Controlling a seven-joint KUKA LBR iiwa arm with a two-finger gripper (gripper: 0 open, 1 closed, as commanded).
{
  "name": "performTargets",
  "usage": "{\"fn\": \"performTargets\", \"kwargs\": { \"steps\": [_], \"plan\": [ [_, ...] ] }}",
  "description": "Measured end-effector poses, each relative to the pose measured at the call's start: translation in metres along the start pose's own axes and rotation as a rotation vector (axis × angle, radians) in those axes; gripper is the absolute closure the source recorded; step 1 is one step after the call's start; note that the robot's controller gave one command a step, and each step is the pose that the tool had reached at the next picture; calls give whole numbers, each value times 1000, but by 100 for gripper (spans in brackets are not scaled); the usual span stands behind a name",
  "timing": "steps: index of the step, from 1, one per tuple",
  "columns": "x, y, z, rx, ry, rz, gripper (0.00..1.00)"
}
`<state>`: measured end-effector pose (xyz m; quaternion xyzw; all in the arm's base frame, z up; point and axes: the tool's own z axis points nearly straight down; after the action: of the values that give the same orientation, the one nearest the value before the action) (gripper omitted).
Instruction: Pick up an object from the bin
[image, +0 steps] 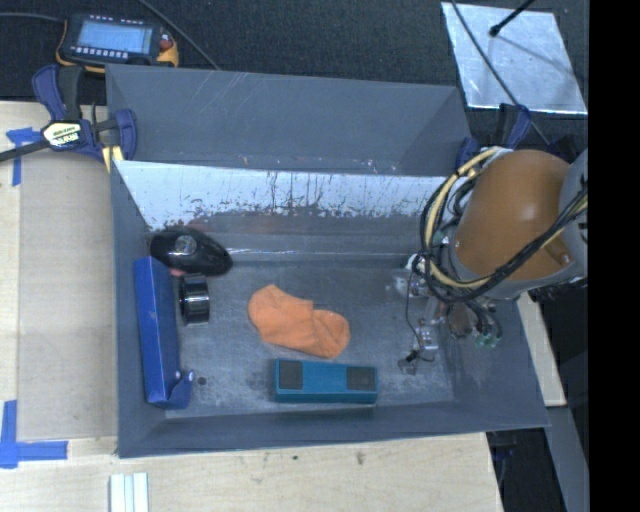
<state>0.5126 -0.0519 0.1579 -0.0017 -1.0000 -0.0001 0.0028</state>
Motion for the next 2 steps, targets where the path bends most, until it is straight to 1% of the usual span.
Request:
{"fn": "performTargets", "kwargs": {
  "steps": [1,2],
  "plan": [
    [-2,0,-5,1,-8,-2,0],
    [-9,26,37,2,-13,-75,0]
  ]
}}
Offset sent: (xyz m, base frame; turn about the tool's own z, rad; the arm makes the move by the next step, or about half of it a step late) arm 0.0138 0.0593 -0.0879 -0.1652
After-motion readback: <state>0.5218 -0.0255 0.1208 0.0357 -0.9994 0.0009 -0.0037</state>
